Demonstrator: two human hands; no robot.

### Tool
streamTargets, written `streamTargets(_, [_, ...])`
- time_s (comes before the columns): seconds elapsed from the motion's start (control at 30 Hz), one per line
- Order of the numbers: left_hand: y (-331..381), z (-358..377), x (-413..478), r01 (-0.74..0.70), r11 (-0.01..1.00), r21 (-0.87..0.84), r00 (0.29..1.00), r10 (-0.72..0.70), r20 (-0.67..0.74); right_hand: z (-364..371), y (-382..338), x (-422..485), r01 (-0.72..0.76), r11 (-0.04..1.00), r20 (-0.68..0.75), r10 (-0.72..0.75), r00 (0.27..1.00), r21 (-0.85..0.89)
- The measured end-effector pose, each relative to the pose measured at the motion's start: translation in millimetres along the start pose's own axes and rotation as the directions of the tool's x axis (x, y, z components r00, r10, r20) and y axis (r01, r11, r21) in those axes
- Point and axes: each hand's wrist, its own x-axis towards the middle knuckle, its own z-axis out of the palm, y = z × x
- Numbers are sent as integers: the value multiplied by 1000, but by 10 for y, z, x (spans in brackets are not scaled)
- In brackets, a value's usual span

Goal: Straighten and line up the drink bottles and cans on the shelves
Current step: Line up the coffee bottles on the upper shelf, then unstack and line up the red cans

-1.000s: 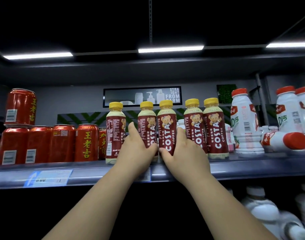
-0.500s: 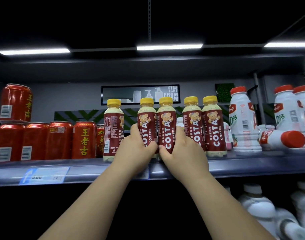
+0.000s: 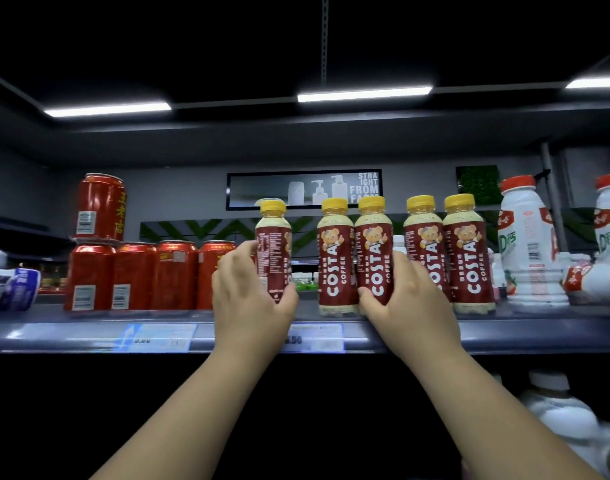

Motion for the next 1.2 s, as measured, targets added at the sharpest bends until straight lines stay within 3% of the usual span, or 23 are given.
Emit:
streamTargets(0.07, [-49, -56, 104, 155, 986, 64, 968, -165, 190, 1, -17, -27, 6, 1000, -27, -5, 1000, 4])
streamTargets(0.17, [-30, -54, 241, 163, 976, 143, 913, -204, 353, -7, -24, -37, 4, 1000, -44, -4, 999, -1])
streamTargets(0.37, [-42, 62, 429, 285, 955, -79, 788, -186, 587, -11, -17, -41, 1, 1000, -49, -2, 999, -19])
streamTargets(0.53, [-74, 127, 376, 227, 968, -105, 829, -136, 542, -1, -7, -44, 0, 999, -63, -3, 998, -39])
streamTargets(0.87, [23, 110, 256, 49, 996, 69, 872, -76, 484, -4, 17, -48, 14, 1000, -46, -13, 999, 18])
streamTargets(1.03, [-64, -94, 181, 50, 997, -58, 933, -25, 360, 2, 19, -74, 252, 968, -247, -243, 938, 3])
streamTargets(1.1, [-190, -272, 156, 16, 999, -49, 956, -1, 294, 13, -164, -151, 313, 944, -301, -269, 915, 108])
streamTargets(1.2, [-422, -547, 175, -41, 999, -31, 973, 47, 225, 138, -628, -281, 354, 894, -267, -283, 921, 275])
